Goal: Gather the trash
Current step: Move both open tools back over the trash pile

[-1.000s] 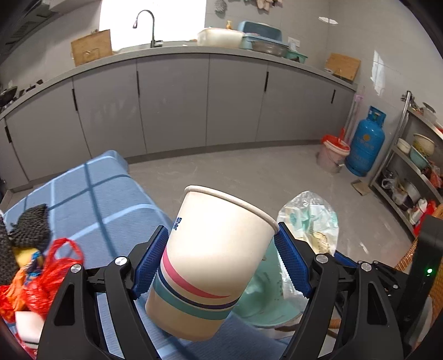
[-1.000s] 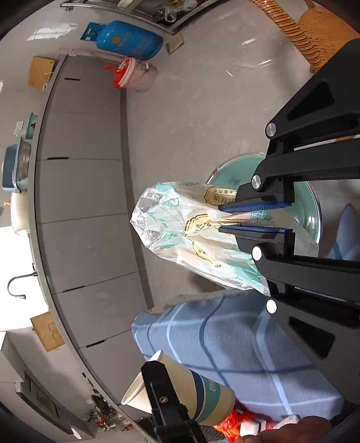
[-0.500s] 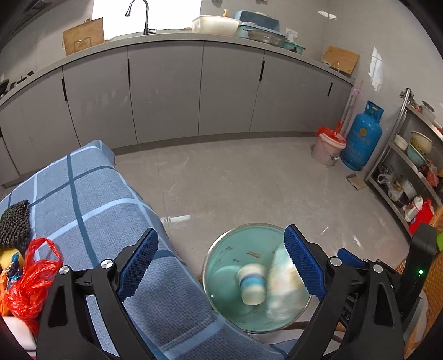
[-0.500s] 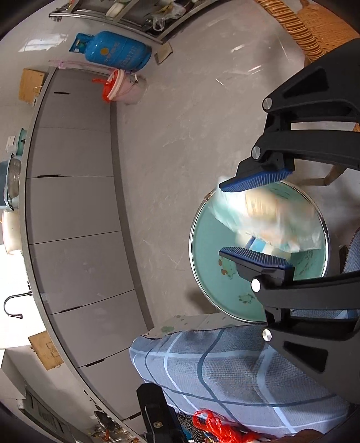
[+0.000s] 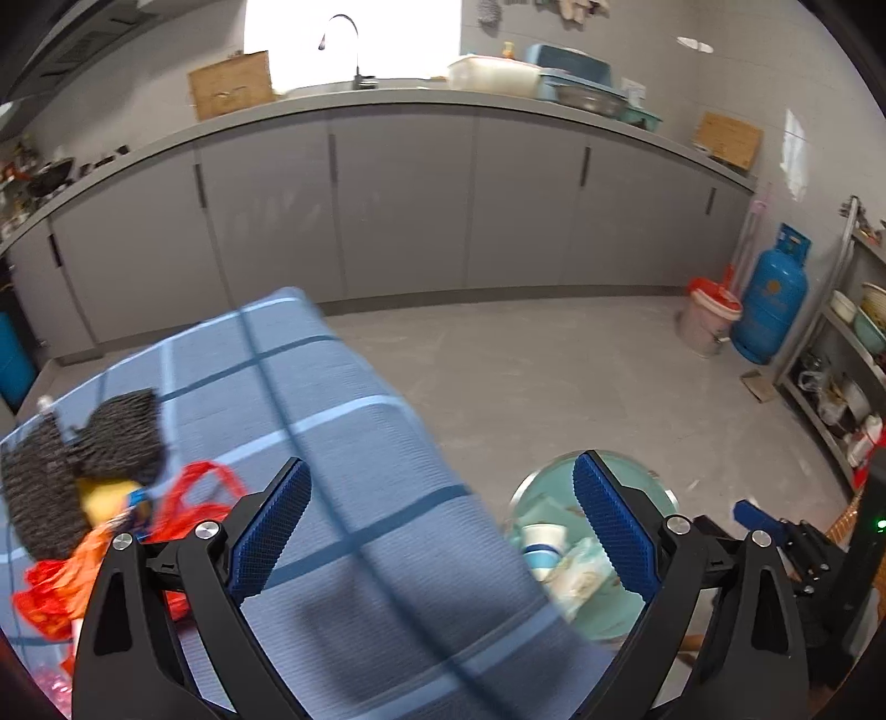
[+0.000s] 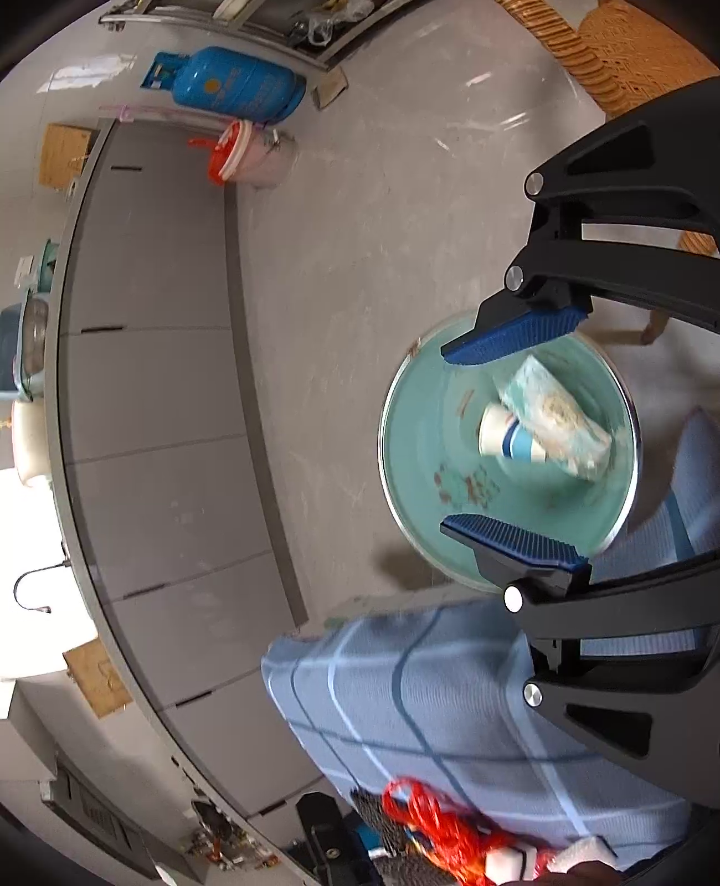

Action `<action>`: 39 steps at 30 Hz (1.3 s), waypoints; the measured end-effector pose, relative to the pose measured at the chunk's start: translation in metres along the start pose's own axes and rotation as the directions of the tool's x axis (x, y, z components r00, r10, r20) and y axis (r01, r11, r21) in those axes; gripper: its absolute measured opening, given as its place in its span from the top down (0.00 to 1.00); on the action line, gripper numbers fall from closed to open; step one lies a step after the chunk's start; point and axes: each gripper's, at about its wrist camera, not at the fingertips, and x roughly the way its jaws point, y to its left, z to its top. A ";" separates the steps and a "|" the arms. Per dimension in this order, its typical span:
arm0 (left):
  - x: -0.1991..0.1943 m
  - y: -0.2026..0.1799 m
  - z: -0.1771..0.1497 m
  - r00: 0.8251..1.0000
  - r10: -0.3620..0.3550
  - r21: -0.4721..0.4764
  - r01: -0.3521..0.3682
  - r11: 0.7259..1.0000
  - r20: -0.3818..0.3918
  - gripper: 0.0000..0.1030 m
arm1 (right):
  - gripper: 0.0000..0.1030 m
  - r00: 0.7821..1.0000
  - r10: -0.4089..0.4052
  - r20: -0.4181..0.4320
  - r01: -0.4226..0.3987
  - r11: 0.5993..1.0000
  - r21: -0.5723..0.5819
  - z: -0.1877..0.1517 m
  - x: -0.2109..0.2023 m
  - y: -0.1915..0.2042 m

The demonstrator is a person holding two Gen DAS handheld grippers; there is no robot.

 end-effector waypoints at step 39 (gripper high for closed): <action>-0.110 0.226 -0.152 0.928 0.336 -0.253 -0.367 0.895 -0.159 0.04 | 0.26 0.926 0.347 -0.149 -0.378 0.861 -0.341 -0.070 -0.049 0.253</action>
